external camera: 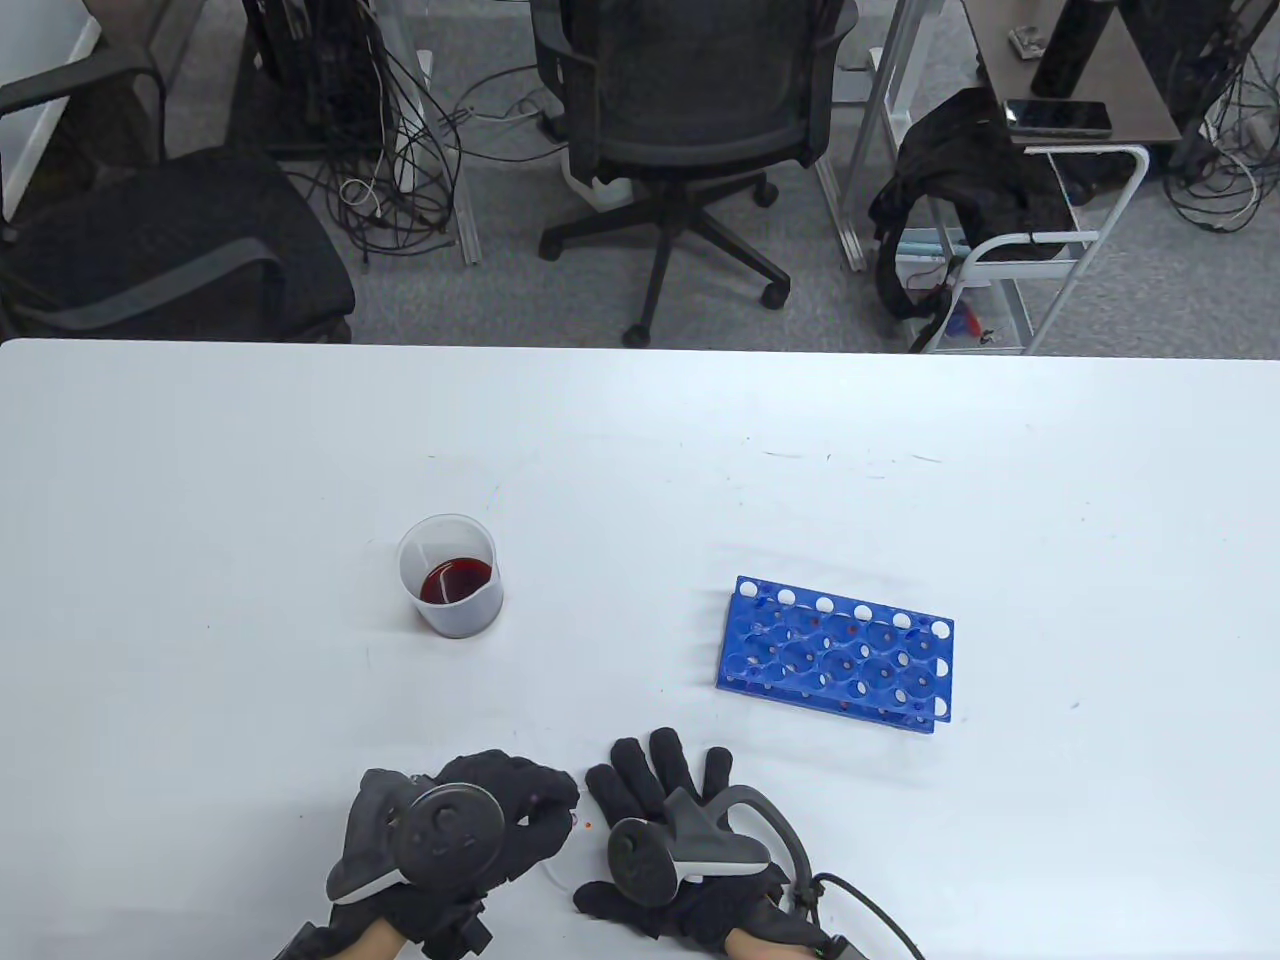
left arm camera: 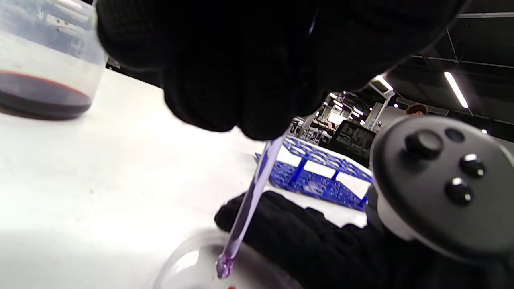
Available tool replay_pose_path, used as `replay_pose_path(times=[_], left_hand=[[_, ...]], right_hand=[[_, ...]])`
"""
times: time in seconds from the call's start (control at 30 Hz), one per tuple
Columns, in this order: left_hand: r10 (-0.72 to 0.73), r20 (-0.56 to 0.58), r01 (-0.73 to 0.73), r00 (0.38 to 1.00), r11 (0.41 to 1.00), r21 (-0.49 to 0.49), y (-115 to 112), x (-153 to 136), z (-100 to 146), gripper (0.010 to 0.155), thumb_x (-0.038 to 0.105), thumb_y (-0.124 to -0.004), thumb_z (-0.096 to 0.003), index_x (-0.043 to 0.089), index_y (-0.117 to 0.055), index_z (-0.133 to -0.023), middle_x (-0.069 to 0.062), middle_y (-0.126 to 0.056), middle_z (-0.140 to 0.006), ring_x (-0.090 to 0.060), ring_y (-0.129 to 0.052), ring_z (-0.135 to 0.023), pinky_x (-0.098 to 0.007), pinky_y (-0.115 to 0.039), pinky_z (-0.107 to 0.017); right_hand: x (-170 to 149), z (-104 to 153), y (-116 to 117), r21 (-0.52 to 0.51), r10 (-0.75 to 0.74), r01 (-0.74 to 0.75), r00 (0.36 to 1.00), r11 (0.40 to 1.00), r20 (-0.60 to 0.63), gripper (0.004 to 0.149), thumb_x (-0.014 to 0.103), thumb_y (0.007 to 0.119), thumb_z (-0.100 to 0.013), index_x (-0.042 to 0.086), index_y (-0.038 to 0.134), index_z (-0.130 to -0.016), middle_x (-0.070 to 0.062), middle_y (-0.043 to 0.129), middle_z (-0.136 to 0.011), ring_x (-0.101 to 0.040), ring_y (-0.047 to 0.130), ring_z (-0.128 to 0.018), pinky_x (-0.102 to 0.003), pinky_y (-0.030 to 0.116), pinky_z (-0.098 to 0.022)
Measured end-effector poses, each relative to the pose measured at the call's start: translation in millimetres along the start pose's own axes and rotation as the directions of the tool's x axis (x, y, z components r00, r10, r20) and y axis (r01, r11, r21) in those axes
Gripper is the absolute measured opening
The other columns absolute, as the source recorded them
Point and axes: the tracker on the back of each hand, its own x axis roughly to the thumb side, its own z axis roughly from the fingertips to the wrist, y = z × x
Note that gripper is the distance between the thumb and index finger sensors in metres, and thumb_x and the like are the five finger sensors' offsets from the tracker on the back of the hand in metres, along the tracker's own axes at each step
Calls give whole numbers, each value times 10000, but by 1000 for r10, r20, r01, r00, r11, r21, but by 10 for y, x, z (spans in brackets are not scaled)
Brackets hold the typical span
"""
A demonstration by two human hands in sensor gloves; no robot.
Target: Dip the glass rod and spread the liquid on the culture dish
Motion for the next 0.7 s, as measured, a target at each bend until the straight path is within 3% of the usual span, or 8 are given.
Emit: replay_pose_path(times=[0.33, 0.7], left_hand=[[-30, -10, 29, 1000, 999, -31, -59, 20, 9, 390, 497, -886, -465, 245, -975, -748, 29, -1078, -656, -257, -1106, -515, -361, -935, -432], [57, 7, -56, 998, 994, -96, -113, 35, 4, 393, 500, -882, -472, 244, -972, -756, 26, -1076, -663, -258, -1106, -520, -362, -936, -433]], right_hand=[[0, 0, 0, 0, 0, 0, 1000, 1000, 0, 1021, 768, 300, -560, 66, -266, -1038, -277, -255, -1072, -594, -212, -921, -854, 29, -549], [0, 0, 0, 0, 0, 0, 1000, 1000, 0, 1021, 769, 299, -559, 67, -265, -1039, -276, -254, -1072, -595, -211, -920, -854, 30, -549]])
